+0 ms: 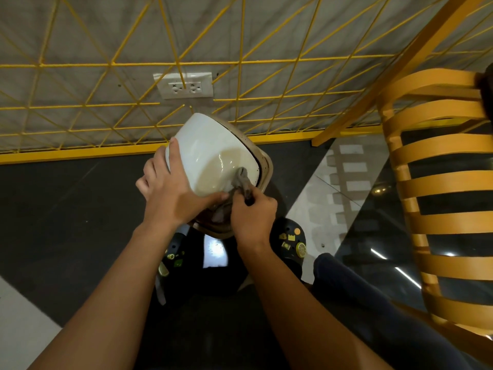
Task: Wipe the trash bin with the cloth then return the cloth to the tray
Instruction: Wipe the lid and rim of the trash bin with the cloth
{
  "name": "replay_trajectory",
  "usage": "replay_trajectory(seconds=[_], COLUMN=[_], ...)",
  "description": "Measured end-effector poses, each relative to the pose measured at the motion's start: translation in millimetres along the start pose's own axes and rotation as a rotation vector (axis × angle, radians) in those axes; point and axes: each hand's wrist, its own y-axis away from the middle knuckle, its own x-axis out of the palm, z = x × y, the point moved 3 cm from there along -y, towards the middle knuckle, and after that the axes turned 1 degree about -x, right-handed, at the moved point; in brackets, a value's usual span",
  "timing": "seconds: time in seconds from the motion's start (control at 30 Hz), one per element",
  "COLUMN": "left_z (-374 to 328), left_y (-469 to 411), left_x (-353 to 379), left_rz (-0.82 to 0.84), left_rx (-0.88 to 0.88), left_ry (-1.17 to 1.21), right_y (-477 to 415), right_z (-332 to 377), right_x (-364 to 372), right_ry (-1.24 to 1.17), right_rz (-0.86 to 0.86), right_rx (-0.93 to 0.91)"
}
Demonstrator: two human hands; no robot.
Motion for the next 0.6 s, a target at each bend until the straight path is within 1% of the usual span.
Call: replay_trajectory(seconds=[0.1, 0.23, 0.3, 0.33, 0.4, 0.43, 0.53, 0.6], left_z=[-2, -3, -3, -3, -2, -3, -3, -2], left_y=[1, 0, -1, -2, -2, -2, -2, -2], left_x=[-1, -3, -4, -5, -5, -5, -4, -3], left_rz=[0.004, 0.015, 0.020, 0.020, 0.027, 0.030, 0.032, 0.032], left_rx=[-0.001, 0.017, 0.023, 0.020, 0.016, 0.017, 0.013, 0.009], left_ry=[-0.028, -0.051, -0.054, -0.057, -0.059, -0.058, -0.051, -0.046], right_y=[-4, -10, -10, -10, -11, -12, -13, -4], right_z=[-7, -22, -25, -25, -23, -20, -4, 1], right_x=[-17, -45, -49, -49, -46, -43, -27, -12], right_ry=[-0.134, -0.224, -0.288, -0.281, -0.210, -0.144, 0.169, 0.298], right_rz=[-0.129, -0.299, -0.309, -0.293, -0.247, -0.216, -0.074, 0.033], right_rx=[0.121, 0.249, 0.277, 0.276, 0.223, 0.156, -0.112, -0.189])
